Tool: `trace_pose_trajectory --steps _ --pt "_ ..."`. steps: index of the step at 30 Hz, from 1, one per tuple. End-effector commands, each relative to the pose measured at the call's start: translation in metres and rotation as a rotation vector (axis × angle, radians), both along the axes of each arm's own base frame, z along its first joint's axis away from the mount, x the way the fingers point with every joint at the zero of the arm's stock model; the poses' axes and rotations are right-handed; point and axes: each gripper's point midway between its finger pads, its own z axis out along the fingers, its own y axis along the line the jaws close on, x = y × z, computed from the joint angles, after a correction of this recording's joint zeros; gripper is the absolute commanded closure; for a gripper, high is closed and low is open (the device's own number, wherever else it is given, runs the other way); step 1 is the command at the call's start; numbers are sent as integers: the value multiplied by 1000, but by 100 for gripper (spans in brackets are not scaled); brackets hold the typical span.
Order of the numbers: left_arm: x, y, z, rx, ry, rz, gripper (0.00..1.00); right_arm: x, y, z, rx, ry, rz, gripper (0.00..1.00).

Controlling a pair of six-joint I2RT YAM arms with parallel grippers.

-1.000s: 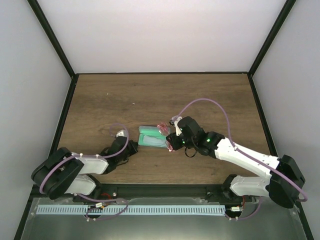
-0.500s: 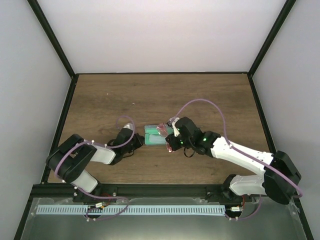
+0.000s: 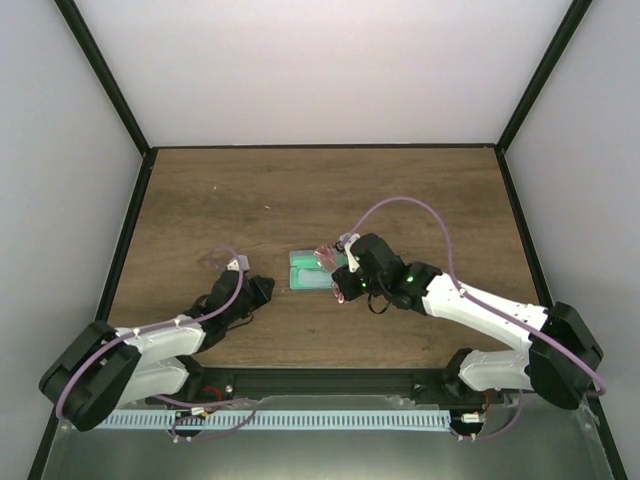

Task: Organize the sunglasses
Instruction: Adjust the sunglasses case at the center of the board.

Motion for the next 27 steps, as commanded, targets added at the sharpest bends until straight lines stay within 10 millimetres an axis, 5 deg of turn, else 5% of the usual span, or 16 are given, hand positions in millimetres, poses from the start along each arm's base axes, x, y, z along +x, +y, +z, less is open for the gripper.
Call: trace_pose_trajectory --steps 1,16,27 --pt "-14 -7 -2 -18 27 -38 96 6 4 6 8 -36 -2 93" --pt "-29 -51 -22 -61 89 -167 96 7 2 4 2 -35 -13 93" --pt "-19 -70 -29 -56 113 -199 96 7 3 3 -7 -37 -9 93"
